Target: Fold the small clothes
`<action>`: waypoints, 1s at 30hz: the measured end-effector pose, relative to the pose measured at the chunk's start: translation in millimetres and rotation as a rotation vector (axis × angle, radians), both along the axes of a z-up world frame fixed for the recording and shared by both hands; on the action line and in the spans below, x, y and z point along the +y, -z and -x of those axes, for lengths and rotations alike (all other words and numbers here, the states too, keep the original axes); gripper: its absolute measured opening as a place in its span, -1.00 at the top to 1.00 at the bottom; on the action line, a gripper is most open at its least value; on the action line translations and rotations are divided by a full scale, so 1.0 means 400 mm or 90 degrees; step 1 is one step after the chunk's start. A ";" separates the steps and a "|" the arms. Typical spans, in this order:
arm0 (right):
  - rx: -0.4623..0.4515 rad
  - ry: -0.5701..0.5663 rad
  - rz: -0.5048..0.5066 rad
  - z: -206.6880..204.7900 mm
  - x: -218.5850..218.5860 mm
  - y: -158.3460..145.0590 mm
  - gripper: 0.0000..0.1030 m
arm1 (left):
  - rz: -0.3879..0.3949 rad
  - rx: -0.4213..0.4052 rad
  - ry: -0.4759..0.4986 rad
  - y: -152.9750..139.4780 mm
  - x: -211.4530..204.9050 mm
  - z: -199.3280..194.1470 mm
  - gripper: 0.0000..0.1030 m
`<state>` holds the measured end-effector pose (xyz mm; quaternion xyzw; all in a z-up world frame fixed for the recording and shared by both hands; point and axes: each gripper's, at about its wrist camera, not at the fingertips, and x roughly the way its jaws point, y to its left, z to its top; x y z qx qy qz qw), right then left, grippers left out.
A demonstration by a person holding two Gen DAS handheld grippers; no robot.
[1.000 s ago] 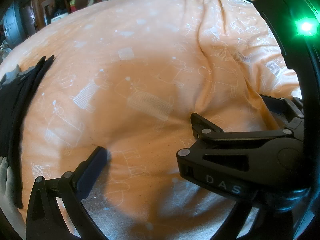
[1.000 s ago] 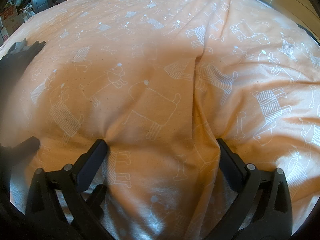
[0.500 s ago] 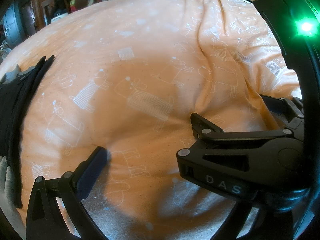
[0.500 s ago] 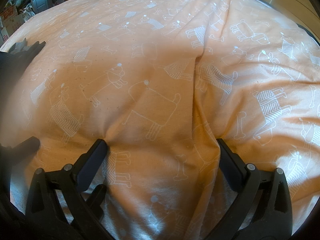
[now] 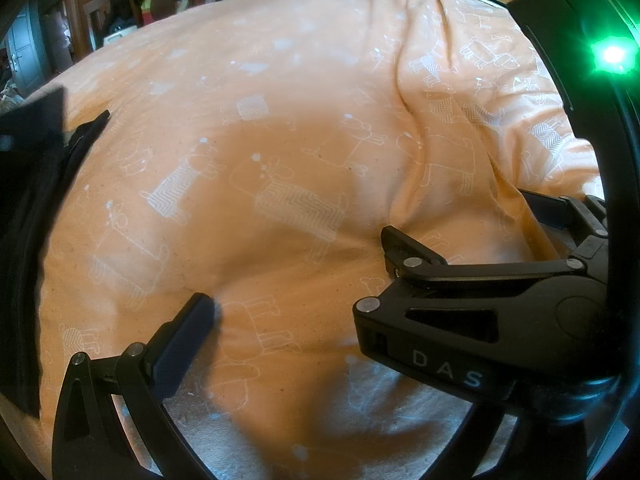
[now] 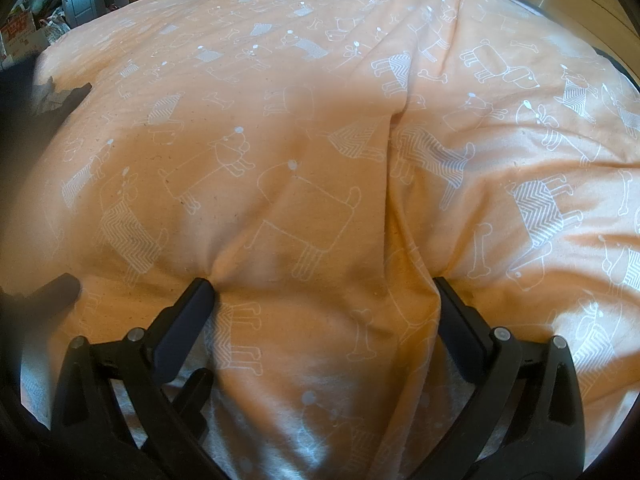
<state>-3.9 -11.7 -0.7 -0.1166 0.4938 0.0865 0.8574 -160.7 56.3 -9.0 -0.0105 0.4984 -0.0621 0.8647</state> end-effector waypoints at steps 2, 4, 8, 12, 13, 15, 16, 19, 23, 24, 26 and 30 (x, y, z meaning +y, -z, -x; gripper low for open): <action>0.000 0.000 0.000 0.000 0.000 0.000 -1.00 | 0.000 0.000 0.000 0.001 0.000 0.000 -1.00; 0.000 0.000 0.000 0.001 0.000 0.000 -1.00 | 0.000 0.000 0.000 0.000 0.000 0.000 -1.00; 0.000 0.000 0.000 0.002 0.000 0.001 -1.00 | 0.000 0.000 0.000 0.000 0.000 0.000 -1.00; 0.000 0.000 0.000 0.003 -0.001 0.000 -1.00 | 0.000 0.000 0.000 0.000 0.000 0.000 -1.00; 0.000 0.000 0.000 0.004 -0.001 0.000 -1.00 | 0.000 0.000 0.000 0.000 0.000 0.000 -1.00; -0.001 0.000 0.000 0.004 -0.001 0.001 -1.00 | 0.000 0.000 0.000 0.000 0.000 0.000 -1.00; -0.001 0.000 0.000 0.004 -0.001 0.001 -1.00 | 0.000 0.000 0.000 0.000 0.000 0.000 -1.00; -0.001 0.000 0.000 0.005 -0.001 0.001 -1.00 | 0.000 0.000 0.000 0.001 0.000 0.000 -1.00; -0.001 0.000 0.000 0.005 -0.001 0.001 -1.00 | 0.000 0.000 0.000 0.000 0.000 0.000 -1.00; -0.001 0.000 0.000 0.005 -0.002 0.001 -1.00 | 0.000 0.000 0.000 0.001 0.000 0.000 -1.00; -0.001 0.000 0.000 0.005 -0.002 0.001 -1.00 | 0.000 0.000 0.000 0.001 0.000 0.000 -1.00; -0.001 0.000 0.000 0.006 -0.002 0.001 -1.00 | 0.000 0.000 0.000 0.000 0.000 0.000 -1.00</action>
